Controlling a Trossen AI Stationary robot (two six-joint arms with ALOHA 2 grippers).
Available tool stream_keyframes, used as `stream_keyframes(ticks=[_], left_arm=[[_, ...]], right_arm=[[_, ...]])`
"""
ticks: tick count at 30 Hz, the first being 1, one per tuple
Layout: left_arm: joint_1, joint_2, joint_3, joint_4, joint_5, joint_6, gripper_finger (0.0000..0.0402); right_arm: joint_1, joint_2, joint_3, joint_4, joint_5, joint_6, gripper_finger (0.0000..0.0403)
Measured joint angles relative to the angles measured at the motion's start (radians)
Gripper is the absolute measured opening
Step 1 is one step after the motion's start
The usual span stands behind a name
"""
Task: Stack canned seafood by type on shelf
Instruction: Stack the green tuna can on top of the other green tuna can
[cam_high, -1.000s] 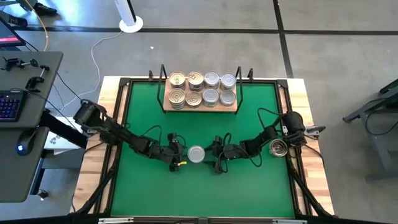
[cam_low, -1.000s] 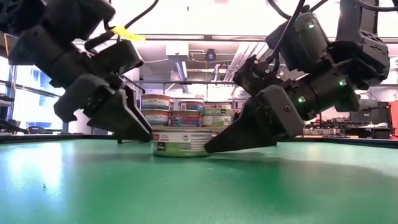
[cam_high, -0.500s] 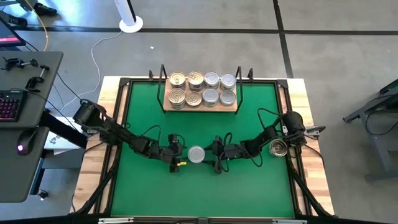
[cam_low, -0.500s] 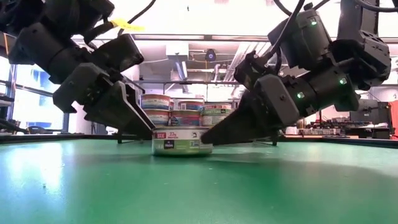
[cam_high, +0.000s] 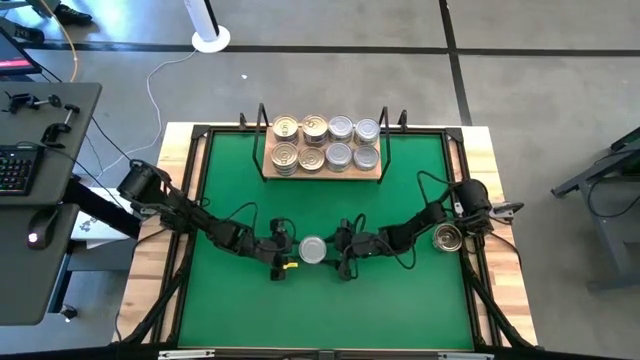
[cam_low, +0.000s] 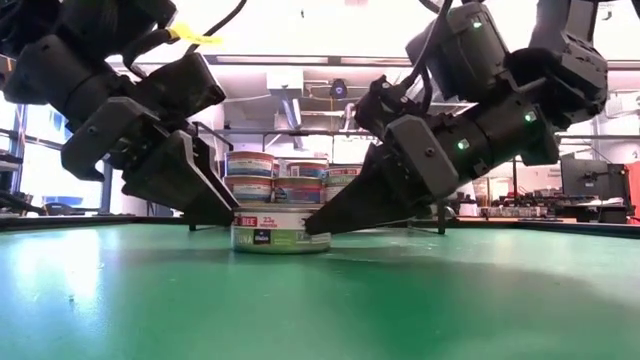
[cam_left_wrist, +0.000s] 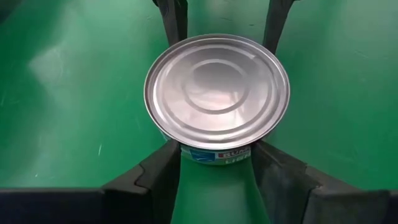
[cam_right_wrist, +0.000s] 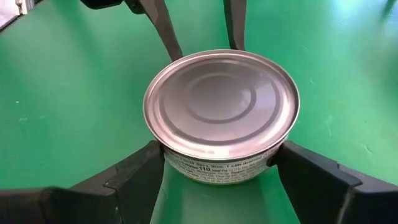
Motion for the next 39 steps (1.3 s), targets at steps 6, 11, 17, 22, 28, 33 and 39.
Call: stream_keyframes(ticks=[6,11,17,22,28,33,39], left_arm=[[-0.001,0.004,0.0,0.012,-0.011,0.001,0.0179],[0.003,0.006,0.007,0.062,-0.023,0.016,0.0179],[0.002,0.006,0.006,0.107,-0.023,0.029,0.0179],[0.002,0.007,0.004,0.089,-0.022,0.028,0.0179],[0.002,0.029,0.004,0.097,-0.007,0.01,0.0179],[0.002,0.096,0.026,0.132,0.007,-0.001,0.0179],[0.002,0.159,0.08,0.122,0.006,0.005,0.0179]], right_arm=[[0.0,-0.071,-0.003,-0.072,-0.003,-0.008,0.0291],[-0.002,-0.187,0.015,-0.073,0.022,-0.028,0.029],[0.0,-0.247,0.041,-0.179,0.008,-0.066,0.029],[-0.007,-0.245,0.068,-0.294,-0.001,-0.059,0.029],[-0.007,-0.243,0.07,-0.37,-0.024,-0.008,0.029],[-0.006,-0.241,0.068,-0.406,-0.032,0.006,0.029],[-0.006,-0.241,0.071,-0.401,-0.034,0.016,0.029]])
